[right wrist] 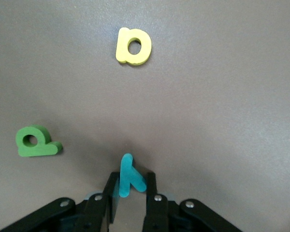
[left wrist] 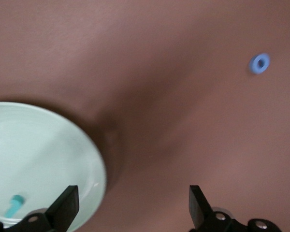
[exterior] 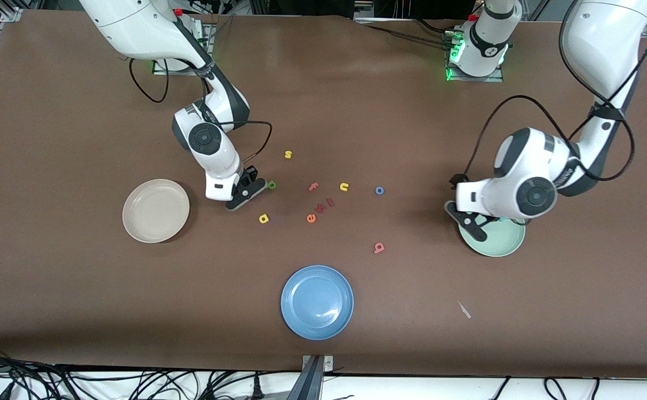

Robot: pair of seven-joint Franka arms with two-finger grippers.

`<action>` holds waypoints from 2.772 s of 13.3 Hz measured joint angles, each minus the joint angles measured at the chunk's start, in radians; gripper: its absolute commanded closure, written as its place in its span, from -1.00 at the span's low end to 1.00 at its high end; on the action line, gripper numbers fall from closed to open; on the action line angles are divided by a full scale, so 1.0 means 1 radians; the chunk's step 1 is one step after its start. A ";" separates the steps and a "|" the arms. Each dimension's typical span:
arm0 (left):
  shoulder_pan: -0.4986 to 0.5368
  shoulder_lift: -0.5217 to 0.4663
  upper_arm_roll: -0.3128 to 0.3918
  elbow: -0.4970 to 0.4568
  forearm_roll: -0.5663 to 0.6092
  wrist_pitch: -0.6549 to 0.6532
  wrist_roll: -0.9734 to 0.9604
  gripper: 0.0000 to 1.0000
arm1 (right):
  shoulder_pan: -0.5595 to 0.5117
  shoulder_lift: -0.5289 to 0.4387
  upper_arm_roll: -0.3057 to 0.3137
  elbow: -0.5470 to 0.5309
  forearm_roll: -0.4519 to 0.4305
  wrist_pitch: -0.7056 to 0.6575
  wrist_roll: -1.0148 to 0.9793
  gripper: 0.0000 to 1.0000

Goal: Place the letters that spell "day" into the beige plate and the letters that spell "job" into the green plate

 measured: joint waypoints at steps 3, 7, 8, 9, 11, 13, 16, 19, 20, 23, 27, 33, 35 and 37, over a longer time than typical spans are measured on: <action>-0.069 0.005 -0.031 -0.006 0.000 0.000 -0.246 -1.00 | 0.000 0.000 0.000 0.003 0.000 -0.005 0.000 0.69; -0.177 0.024 -0.032 -0.009 0.000 0.049 -0.540 -0.91 | -0.001 -0.023 -0.028 0.064 0.000 -0.115 0.001 0.69; -0.190 0.036 -0.031 -0.011 0.000 0.079 -0.588 -0.83 | -0.002 -0.036 -0.044 0.076 0.000 -0.139 0.001 0.69; -0.204 0.053 -0.031 -0.014 0.000 0.112 -0.638 -0.80 | -0.003 -0.048 -0.061 0.081 0.000 -0.149 0.000 0.69; -0.235 0.085 -0.031 -0.019 0.000 0.174 -0.742 -0.64 | -0.003 -0.068 -0.088 0.081 0.000 -0.172 0.000 0.69; -0.268 0.107 -0.030 -0.020 0.000 0.226 -0.810 -0.48 | -0.004 -0.087 -0.122 0.081 0.000 -0.222 -0.004 0.69; -0.278 0.121 -0.029 -0.020 0.036 0.266 -0.862 -0.35 | -0.004 -0.114 -0.189 0.073 0.000 -0.253 -0.020 0.69; -0.288 0.141 -0.029 -0.021 0.110 0.282 -0.947 -0.33 | -0.006 -0.117 -0.267 0.064 0.007 -0.255 -0.021 0.66; -0.292 0.150 -0.029 -0.021 0.138 0.290 -0.980 -0.33 | -0.012 -0.116 -0.285 0.063 0.026 -0.255 -0.020 0.65; -0.300 0.171 -0.029 -0.022 0.157 0.318 -1.027 -0.27 | -0.072 -0.101 -0.295 0.064 0.113 -0.255 -0.022 0.63; -0.300 0.189 -0.029 -0.032 0.157 0.359 -1.030 -0.11 | -0.103 -0.068 -0.295 0.077 0.219 -0.254 -0.021 0.31; -0.301 0.198 -0.022 -0.045 0.209 0.366 -1.061 0.14 | -0.104 -0.056 -0.287 0.093 0.251 -0.252 -0.032 -1.00; -0.302 0.197 -0.023 -0.045 0.212 0.367 -1.071 0.40 | -0.094 -0.056 -0.280 0.099 0.251 -0.252 -0.032 -1.00; -0.302 0.196 -0.024 -0.045 0.212 0.369 -1.073 0.84 | -0.073 -0.056 -0.276 0.100 0.251 -0.252 -0.032 -1.00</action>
